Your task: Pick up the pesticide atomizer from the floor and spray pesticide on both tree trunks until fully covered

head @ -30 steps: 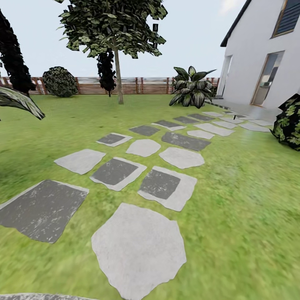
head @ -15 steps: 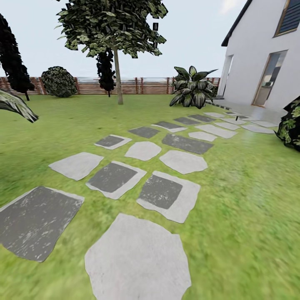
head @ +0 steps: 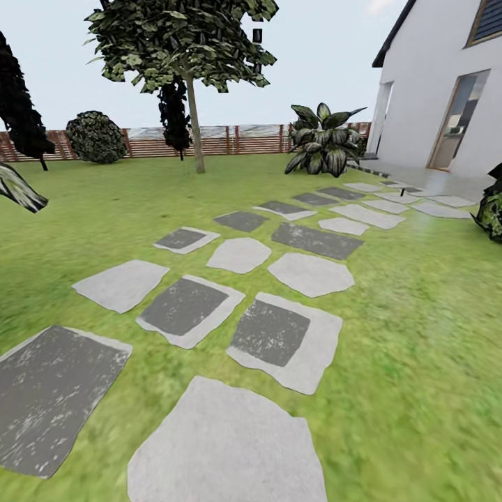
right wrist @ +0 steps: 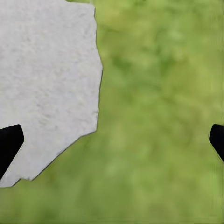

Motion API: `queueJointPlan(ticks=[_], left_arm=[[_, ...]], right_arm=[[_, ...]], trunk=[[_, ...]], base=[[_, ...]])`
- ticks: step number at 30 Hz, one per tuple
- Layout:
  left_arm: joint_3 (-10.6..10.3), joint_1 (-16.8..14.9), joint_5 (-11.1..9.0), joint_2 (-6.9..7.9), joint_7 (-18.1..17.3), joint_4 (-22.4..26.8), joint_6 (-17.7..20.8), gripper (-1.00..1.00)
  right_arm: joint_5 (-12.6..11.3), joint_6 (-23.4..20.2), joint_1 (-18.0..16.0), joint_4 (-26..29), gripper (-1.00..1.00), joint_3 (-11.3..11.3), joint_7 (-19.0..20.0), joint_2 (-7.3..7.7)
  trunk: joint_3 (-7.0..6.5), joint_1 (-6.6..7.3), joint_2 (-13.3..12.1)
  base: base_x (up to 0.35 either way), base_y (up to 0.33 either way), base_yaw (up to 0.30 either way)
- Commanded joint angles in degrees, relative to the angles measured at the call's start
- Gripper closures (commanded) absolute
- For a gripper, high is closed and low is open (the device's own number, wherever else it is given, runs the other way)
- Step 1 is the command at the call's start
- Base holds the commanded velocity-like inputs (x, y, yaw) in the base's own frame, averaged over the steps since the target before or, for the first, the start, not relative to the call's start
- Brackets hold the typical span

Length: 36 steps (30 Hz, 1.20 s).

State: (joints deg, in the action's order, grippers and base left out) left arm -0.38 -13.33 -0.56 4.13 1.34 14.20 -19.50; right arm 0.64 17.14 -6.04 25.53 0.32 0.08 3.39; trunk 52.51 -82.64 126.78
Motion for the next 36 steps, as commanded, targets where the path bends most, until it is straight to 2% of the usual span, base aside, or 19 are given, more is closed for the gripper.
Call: queueJointPlan(ticks=[1,36], left_arm=[[-0.1,0.0,-0.1,0.0,0.1,0.0,-0.2,-1.0],[-0.1,0.0,-0.1,0.06,0.1,0.0,-0.2,-1.0]], right_arm=[[0.1,0.2,0.0,0.0,-1.0,0.0,0.0,0.02],[-0.1,0.3,0.0,0.1,-1.0,-0.1,-0.2,-0.05]], trunk=[[0.05,-0.02,0.0],[0.05,-0.02,0.0]], base=[[0.34,0.0,0.0],[0.34,0.0,0.0]])
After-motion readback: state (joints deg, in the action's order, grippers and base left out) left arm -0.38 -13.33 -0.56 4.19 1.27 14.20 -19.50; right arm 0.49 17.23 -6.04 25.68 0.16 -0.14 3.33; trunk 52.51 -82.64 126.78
